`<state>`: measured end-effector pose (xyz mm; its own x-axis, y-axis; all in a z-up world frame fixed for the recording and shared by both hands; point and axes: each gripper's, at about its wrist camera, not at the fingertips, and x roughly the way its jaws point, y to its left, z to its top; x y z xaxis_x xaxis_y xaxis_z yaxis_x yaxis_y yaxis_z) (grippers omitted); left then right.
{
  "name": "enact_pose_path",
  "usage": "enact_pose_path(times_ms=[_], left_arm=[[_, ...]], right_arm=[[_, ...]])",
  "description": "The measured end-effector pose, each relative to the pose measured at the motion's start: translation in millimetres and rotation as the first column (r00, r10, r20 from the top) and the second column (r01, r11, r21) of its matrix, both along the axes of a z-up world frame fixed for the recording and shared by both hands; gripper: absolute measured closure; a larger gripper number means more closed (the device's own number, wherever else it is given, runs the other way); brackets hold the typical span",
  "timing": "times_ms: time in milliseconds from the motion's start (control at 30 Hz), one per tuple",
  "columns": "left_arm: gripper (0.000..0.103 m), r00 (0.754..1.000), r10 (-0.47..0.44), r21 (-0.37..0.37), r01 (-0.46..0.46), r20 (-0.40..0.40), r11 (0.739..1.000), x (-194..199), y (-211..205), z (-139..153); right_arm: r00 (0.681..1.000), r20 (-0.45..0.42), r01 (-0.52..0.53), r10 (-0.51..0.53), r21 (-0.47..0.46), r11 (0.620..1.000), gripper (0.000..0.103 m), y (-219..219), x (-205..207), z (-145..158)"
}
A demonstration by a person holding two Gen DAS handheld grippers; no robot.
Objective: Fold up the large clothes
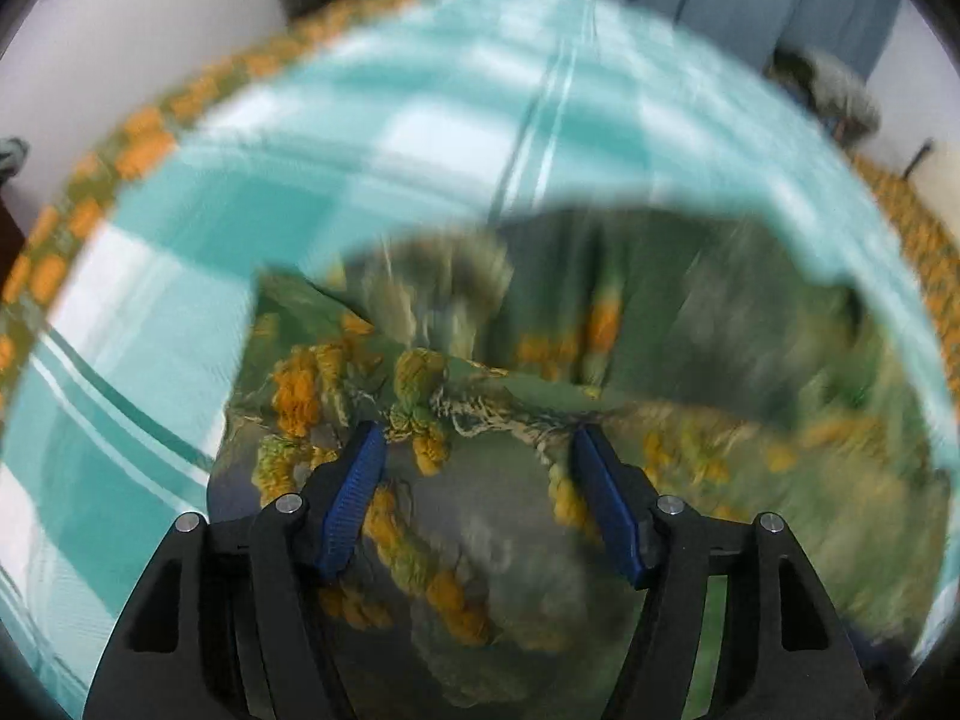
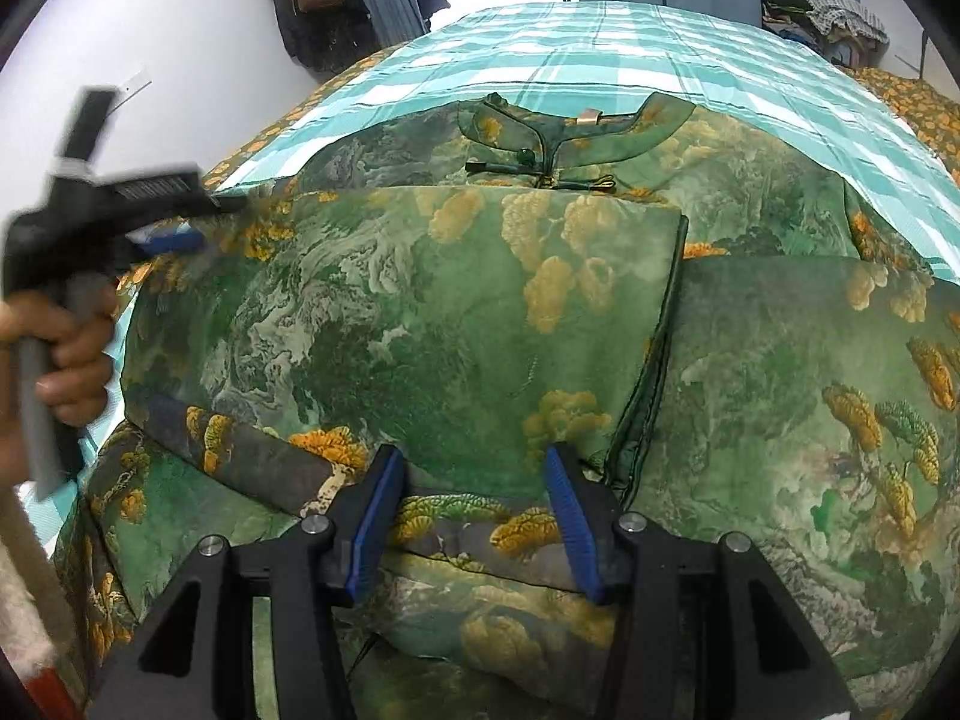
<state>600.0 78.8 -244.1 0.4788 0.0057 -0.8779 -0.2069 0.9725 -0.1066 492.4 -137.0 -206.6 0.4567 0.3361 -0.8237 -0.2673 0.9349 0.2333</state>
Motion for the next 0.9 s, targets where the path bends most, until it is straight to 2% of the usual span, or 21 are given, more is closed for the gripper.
enact_pose_path(times_ms=[67,100,267,467,567,633,767,833,900], left_arm=[[0.032,0.998,-0.054,0.094,0.053,0.015,0.994,-1.1,-10.8,-3.9],[0.032,0.998,-0.057,0.100,0.055,0.011,0.993,-0.5,-11.6,-3.7],[0.032,0.998,-0.066,0.077,0.066,0.002,0.995,-5.9,-7.2,8.5],[0.024,0.987,-0.158,0.067,0.155,0.042,0.986,-68.7,-20.6,36.2],[0.023,0.978,-0.208,0.040,0.207,0.027,0.977,-104.4,-28.5,44.2],[0.023,0.966,-0.257,0.046,0.256,0.012,0.966,-131.5,-37.6,47.3],[0.022,0.923,-0.385,0.097,0.381,0.016,0.919,-200.7,-63.3,54.6],[0.017,0.913,-0.407,0.077,0.404,0.023,0.911,-227.5,-70.8,57.2],[0.014,0.910,-0.413,0.044,0.412,0.031,0.910,-250.7,-75.9,57.3]], right_arm=[[1.000,0.004,-0.003,0.003,0.001,1.000,0.054,0.2,1.2,-1.2],[1.000,0.005,-0.003,0.003,0.001,1.000,0.054,-0.3,0.5,-1.5],[1.000,0.008,-0.004,0.005,-0.006,1.000,0.054,-0.4,-0.2,-2.4],[1.000,0.016,0.003,-0.003,0.007,1.000,0.054,-1.0,-2.7,-0.6],[1.000,0.024,0.015,-0.016,0.050,0.999,0.052,-8.2,-11.5,7.7],[0.999,0.039,0.020,-0.023,0.056,0.998,0.052,-14.7,-26.5,22.0],[0.999,0.041,0.008,-0.010,0.059,0.998,0.051,-32.8,-75.5,49.2],[0.998,0.064,-0.012,0.009,0.035,0.999,0.051,-44.4,-110.4,59.8],[0.994,0.104,-0.015,0.019,-0.035,0.999,0.051,-57.5,-151.4,68.2]])
